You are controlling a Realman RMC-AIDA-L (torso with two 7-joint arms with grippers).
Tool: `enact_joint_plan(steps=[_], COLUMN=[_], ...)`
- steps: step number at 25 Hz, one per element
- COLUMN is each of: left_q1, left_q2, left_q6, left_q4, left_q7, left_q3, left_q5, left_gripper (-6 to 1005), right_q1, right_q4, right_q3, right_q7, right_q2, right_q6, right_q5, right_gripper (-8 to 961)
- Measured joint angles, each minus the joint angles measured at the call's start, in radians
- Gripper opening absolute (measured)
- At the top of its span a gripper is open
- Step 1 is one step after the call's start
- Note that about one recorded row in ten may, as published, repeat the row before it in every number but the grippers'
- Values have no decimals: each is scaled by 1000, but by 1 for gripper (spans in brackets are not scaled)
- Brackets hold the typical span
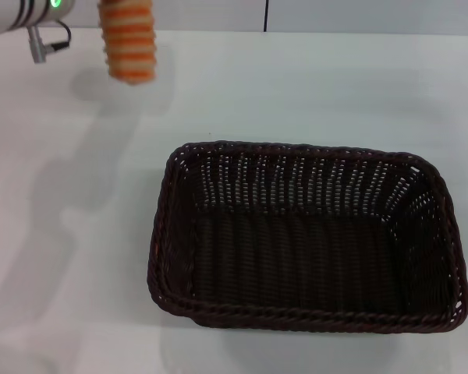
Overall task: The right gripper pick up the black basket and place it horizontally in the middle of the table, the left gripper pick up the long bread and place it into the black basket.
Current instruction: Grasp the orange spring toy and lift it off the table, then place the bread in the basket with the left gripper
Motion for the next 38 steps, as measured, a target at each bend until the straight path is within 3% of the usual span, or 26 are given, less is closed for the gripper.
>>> enact_joint_plan(steps=[6, 7, 9, 10, 11, 15, 17, 20, 21, 26, 38], left_q1=[142, 142, 225, 225, 269, 315, 352, 379, 400, 433, 436], left_q2=[3, 3, 9, 9, 11, 24, 36, 27, 13, 7, 5], left_q6=[314, 314, 426, 426, 451, 468, 489, 497, 498, 489, 439], left_q4=[-78, -78, -134, -134, -181, -244, -297, -326, -346, -394, -424], left_q7=[98, 98, 184, 184, 247, 351, 489, 579, 633, 659, 664], left_q3=[53, 53, 94, 94, 129, 199, 293, 352, 395, 498, 564], left_q5=[-33, -33, -145, -145, -233, -371, -499, -544, -561, -593, -659], left_gripper=[156, 155, 153, 151, 150, 146, 145, 143, 142, 143, 135], right_q1=[12, 12, 13, 13, 13, 18, 28, 29, 27, 19, 16], right_q4=[3, 3, 5, 5, 6, 11, 18, 18, 16, 20, 26], right_q3=[49, 49, 69, 69, 84, 115, 148, 162, 167, 167, 168], right_q7=[-2, -2, -2, -2, -3, -22, -51, -67, -77, -79, -80], right_q2=[9, 9, 11, 11, 12, 13, 16, 20, 22, 22, 15], right_q6=[32, 32, 38, 38, 48, 77, 104, 108, 108, 108, 101], right_q5=[-1, -1, -2, -2, -3, -3, -3, -4, -4, -5, -4], right_gripper=[586, 586, 586, 586, 586, 586, 586, 586, 586, 586, 586])
